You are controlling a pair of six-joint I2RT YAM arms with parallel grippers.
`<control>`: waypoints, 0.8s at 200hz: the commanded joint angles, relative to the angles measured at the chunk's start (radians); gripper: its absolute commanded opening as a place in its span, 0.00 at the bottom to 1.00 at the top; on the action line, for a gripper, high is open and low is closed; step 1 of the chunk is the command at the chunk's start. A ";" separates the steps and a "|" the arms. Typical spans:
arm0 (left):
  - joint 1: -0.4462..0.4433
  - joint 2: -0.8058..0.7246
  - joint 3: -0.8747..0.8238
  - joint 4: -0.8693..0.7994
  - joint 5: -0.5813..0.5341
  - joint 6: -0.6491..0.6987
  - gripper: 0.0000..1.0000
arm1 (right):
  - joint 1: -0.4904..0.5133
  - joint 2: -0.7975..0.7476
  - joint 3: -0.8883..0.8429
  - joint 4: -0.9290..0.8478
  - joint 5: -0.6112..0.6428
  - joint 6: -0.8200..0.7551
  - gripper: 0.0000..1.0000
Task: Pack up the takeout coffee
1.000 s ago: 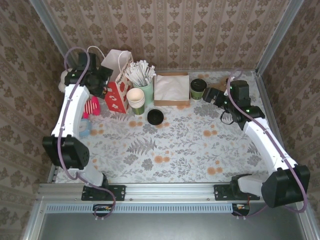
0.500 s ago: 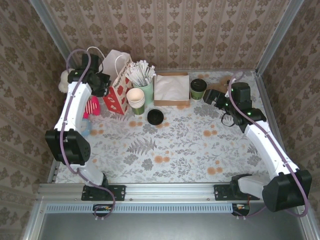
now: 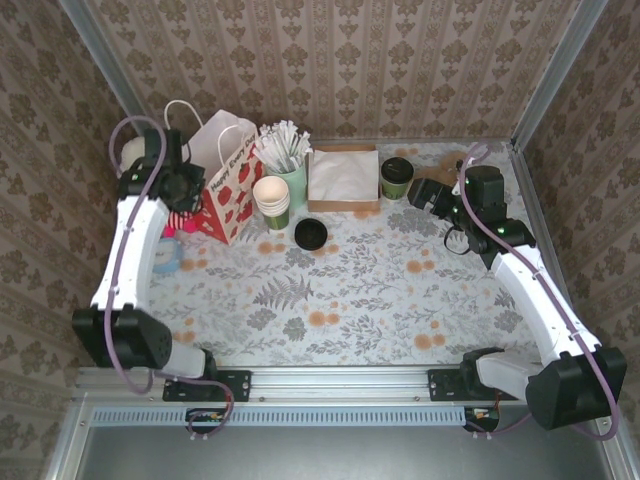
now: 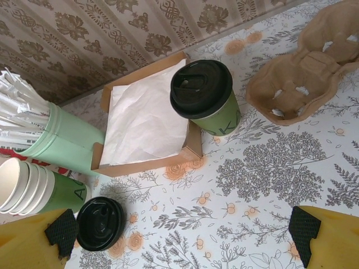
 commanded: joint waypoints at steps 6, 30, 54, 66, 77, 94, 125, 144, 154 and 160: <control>0.033 -0.162 -0.106 0.071 -0.003 0.051 0.04 | 0.007 -0.008 0.008 0.013 0.021 -0.001 1.00; 0.042 -0.289 -0.153 -0.043 -0.011 0.061 0.01 | 0.008 0.002 0.026 0.011 0.025 -0.003 1.00; 0.049 -0.388 -0.153 -0.252 -0.058 0.058 0.01 | 0.008 0.019 0.052 -0.007 0.033 -0.024 1.00; 0.055 -0.435 -0.150 -0.337 -0.097 0.065 0.01 | 0.010 0.033 0.070 -0.017 0.027 -0.034 1.00; 0.061 -0.474 -0.144 -0.403 -0.142 0.069 0.00 | 0.010 0.048 0.087 -0.027 0.020 -0.042 1.00; 0.072 -0.517 -0.131 -0.485 -0.199 0.088 0.00 | 0.011 0.071 0.104 -0.034 0.008 -0.043 1.00; 0.084 -0.515 -0.081 -0.552 -0.111 0.272 0.00 | 0.013 0.094 0.121 -0.033 -0.013 -0.033 1.00; 0.084 -0.488 -0.064 -0.554 0.077 0.413 0.00 | 0.012 0.106 0.135 -0.050 -0.016 -0.044 1.00; 0.082 -0.480 -0.065 -0.553 0.163 0.459 0.00 | 0.011 0.118 0.151 -0.068 -0.018 -0.053 1.00; 0.081 -0.480 -0.067 -0.540 0.209 0.486 0.00 | 0.010 0.124 0.161 -0.078 -0.017 -0.059 1.00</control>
